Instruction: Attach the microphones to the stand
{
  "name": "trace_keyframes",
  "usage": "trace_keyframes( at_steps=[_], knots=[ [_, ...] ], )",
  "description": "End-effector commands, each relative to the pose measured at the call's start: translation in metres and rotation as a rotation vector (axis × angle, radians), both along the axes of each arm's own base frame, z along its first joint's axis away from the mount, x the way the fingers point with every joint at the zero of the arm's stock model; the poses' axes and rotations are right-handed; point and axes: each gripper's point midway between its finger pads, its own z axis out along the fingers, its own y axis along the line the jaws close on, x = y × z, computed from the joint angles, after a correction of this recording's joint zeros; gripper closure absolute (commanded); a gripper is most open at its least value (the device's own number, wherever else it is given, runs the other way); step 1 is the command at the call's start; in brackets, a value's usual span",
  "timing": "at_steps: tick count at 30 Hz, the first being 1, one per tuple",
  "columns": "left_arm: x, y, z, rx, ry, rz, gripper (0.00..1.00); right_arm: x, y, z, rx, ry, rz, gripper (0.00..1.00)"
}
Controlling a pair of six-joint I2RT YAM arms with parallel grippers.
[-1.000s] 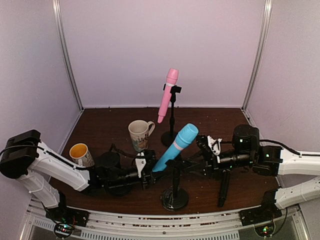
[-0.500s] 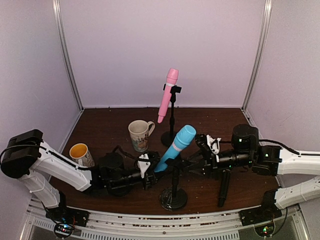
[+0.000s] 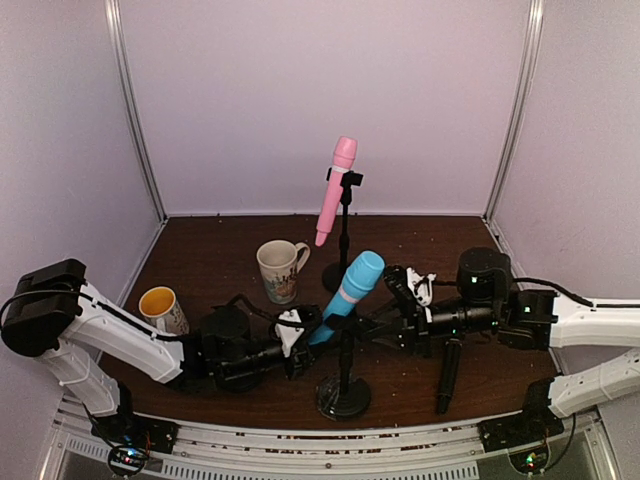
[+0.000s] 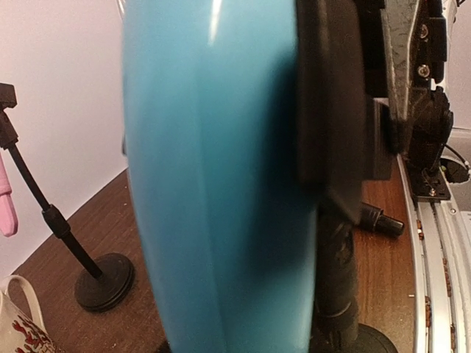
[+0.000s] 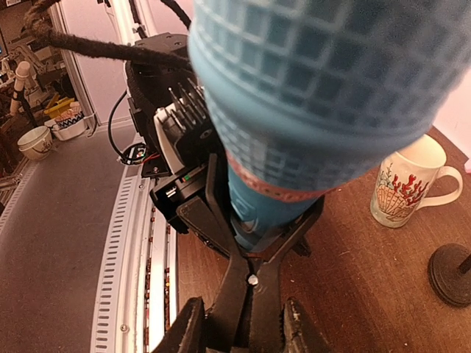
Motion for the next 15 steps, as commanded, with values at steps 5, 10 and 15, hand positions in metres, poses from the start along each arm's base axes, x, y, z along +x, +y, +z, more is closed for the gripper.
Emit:
trace_keyframes(
  at_steps=[5, 10, 15],
  knots=[
    [-0.0126, -0.0098, 0.015, -0.019, -0.057, -0.054, 1.0, 0.0078, 0.0022, -0.0011, -0.01, 0.042, -0.053, 0.79],
    [-0.0121, -0.0077, 0.0146, -0.021, -0.056, -0.047, 1.0, 0.0087, 0.0011, -0.0035, -0.019, 0.045, -0.063, 0.68],
    [-0.0112, -0.0056, 0.0174, -0.029, -0.056, -0.038, 1.0, 0.0116, -0.002, -0.0032, -0.019, 0.04, -0.087, 0.56]
  ],
)
